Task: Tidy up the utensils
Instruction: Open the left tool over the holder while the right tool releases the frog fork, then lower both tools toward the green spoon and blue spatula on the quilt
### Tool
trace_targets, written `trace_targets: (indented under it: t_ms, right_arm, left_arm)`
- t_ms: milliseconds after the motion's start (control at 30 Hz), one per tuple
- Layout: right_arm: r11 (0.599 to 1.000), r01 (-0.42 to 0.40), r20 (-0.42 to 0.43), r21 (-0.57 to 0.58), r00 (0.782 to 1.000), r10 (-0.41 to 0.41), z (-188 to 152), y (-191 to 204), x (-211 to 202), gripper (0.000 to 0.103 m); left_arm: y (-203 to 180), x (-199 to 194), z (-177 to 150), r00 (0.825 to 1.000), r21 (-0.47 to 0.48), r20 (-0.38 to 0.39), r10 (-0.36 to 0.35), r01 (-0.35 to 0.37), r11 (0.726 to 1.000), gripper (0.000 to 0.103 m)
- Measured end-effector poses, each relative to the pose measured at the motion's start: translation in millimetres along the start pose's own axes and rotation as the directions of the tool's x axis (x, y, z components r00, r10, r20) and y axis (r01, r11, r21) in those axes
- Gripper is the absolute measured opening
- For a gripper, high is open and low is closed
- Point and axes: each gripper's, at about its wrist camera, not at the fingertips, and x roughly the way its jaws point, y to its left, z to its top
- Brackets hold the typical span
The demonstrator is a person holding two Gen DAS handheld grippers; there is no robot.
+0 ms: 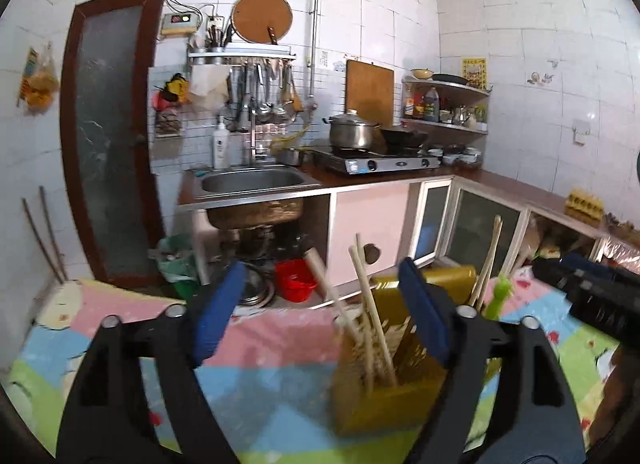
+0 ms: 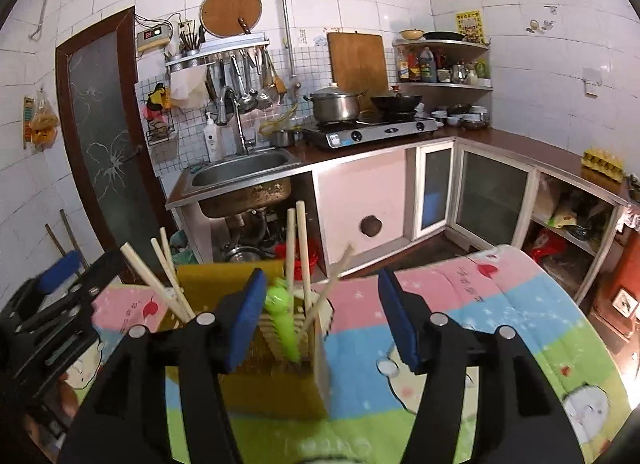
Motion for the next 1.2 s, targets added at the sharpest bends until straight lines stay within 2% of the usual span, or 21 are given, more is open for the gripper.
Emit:
trace_targets:
  t_ms: [67,133,233,333,500,700,900,1067,1200]
  right_arm:
    - [1.0,0.009,-0.016,0.008,1.0,-0.009,-9,-3,-16,0.062]
    - [1.0,0.018,-0.03,0.008,0.999,-0.018,-19,-6,-29,0.064]
    - [1.0,0.026,-0.067,-0.002,0.997,-0.027,-47,-6,-48,0.065]
    - [1.0,0.027,-0.122,-0.016,0.992,-0.028,-81,-2,-60,0.065]
    - [0.998,0.029,-0.212,-0.05,0.977,-0.039,-142,9,-67,0.065]
    - [0.999,0.013,-0.312,-0.037,0.95,-0.024,-192,15,-67,0.065]
    - [0.998,0.0,-0.364,-0.059,0.931,-0.022,-221,32,-71,0.065]
    - [0.998,0.003,-0.37,-0.07,0.929,-0.029,-230,42,-80,0.065]
    - [0.997,0.011,-0.378,-0.073,0.925,-0.038,-226,48,-82,0.065]
  left_arm:
    - [10,-18,-5,1.0,0.001,-0.022,0.005,-0.005,1.0,0.084]
    - [23,-36,-15,0.998,-0.017,-0.059,0.006,-0.007,1.0,0.095]
    - [35,-56,-35,0.993,-0.024,-0.115,0.009,-0.011,1.0,0.098]
    - [44,-73,-65,0.983,0.002,-0.177,0.042,-0.042,0.999,0.098]
    - [55,-77,-113,0.956,-0.01,-0.287,0.051,-0.056,0.998,0.098]
    - [43,-77,-165,0.919,0.08,-0.388,0.072,-0.044,0.996,0.098]
    - [40,-85,-184,0.91,0.099,-0.408,0.071,-0.033,0.995,0.098]
    - [43,-85,-191,0.9,0.096,-0.428,0.084,-0.047,0.994,0.098]
    - [54,-77,-194,0.881,0.055,-0.467,0.079,-0.06,0.997,0.098]
